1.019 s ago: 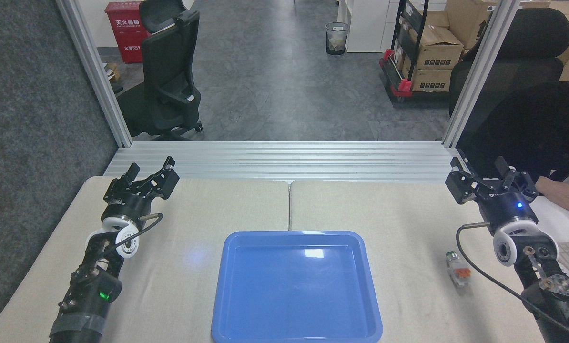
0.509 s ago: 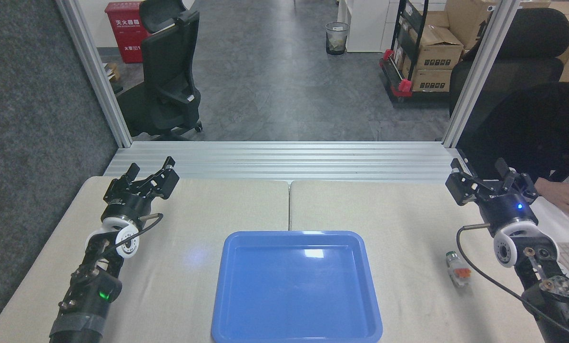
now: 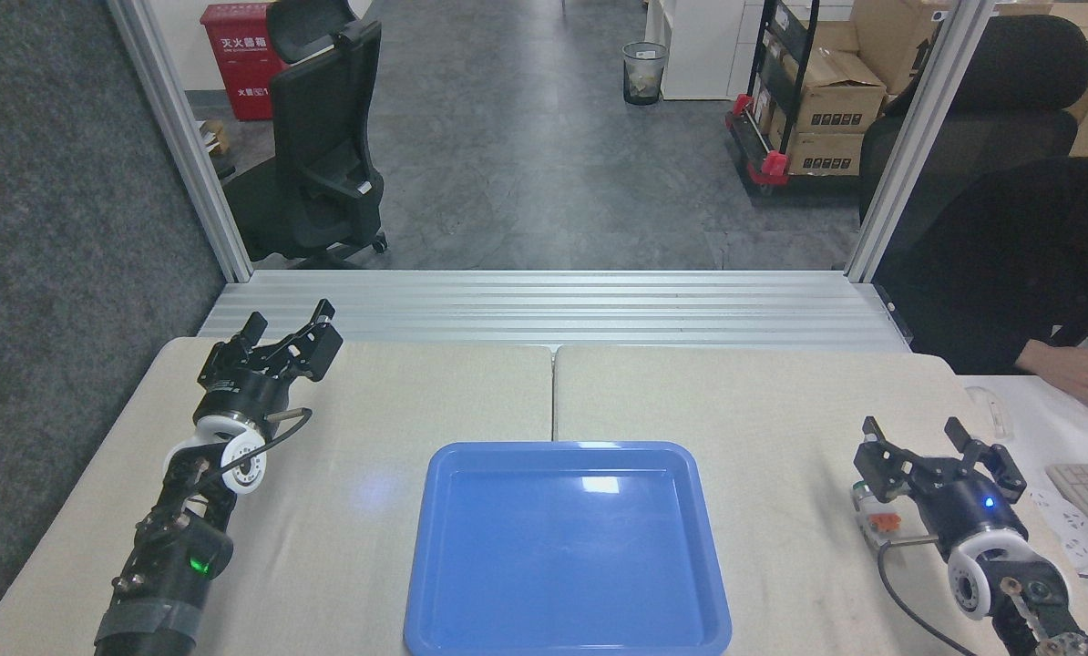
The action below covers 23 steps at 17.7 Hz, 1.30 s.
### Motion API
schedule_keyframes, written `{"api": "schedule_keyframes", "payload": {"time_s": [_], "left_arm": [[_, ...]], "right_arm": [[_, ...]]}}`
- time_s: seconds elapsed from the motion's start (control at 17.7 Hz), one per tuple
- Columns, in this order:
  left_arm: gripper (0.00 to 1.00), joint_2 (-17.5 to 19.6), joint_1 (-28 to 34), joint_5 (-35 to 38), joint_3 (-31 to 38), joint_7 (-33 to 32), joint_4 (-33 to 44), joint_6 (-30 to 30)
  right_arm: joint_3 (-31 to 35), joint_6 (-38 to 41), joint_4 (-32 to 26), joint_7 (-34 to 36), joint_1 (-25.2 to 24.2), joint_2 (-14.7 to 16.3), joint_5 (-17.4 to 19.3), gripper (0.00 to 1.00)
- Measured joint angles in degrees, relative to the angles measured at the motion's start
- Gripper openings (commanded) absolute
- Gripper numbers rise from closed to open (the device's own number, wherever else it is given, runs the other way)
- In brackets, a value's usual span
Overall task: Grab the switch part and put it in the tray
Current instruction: 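Lower the right gripper onto the white-and-orange switch part, then carry the switch part over the tray and lower it inside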
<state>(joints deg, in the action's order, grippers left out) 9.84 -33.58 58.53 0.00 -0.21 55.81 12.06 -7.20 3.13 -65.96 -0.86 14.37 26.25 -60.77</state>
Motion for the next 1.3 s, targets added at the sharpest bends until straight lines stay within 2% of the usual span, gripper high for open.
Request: {"api": "schedule_keyframes", "payload": {"time_s": [0.23, 0.28, 0.34, 0.4, 0.45, 0.51, 0.85, 1.08, 1.13, 1.3], "left_arm": [[1.0, 0.0, 0.0, 0.0, 0.0, 0.0, 0.0, 0.0], [1.0, 0.0, 0.0, 0.0, 0.0, 0.0, 0.0, 0.0], [1.0, 0.0, 0.0, 0.0, 0.0, 0.0, 0.0, 0.02], [1.0, 0.0, 0.0, 0.0, 0.0, 0.0, 0.0, 0.03], [1.0, 0.0, 0.0, 0.0, 0.0, 0.0, 0.0, 0.03], [1.0, 0.0, 0.0, 0.0, 0.0, 0.0, 0.0, 0.03], [1.0, 0.0, 0.0, 0.0, 0.0, 0.0, 0.0, 0.04], [1.0, 0.0, 0.0, 0.0, 0.0, 0.0, 0.0, 0.04], [1.0, 0.0, 0.0, 0.0, 0.0, 0.0, 0.0, 0.04], [1.0, 0.0, -0.01, 0.0, 0.0, 0.0, 0.0, 0.05]], "right_arm": [[-0.21, -0.02, 1.64, 0.29, -4.32, -0.64, -0.03, 0.97], [-0.31, -0.02, 2.21, 0.35, -5.19, -0.93, -0.03, 0.91], [-0.38, -0.03, 2.55, 0.39, -5.72, -1.17, -0.03, 0.76], [-0.46, -0.03, 2.91, 0.39, -6.26, -1.49, -0.03, 0.39], [-0.54, -0.02, 3.32, 0.4, -6.8, -1.85, -0.02, 0.13], [-0.62, 0.06, 3.63, 0.41, -7.25, -2.15, -0.01, 0.0], [-0.07, -3.21, 2.47, 0.39, -8.27, -3.88, 0.17, 0.0], [0.91, -6.31, -4.85, -0.46, -8.27, -7.14, -0.12, 0.0], [0.39, -6.56, -7.51, -1.51, -8.21, -8.25, -0.95, 0.0], [-3.6, -7.0, -14.39, -4.17, -7.96, -12.21, -6.88, 0.0]]}}
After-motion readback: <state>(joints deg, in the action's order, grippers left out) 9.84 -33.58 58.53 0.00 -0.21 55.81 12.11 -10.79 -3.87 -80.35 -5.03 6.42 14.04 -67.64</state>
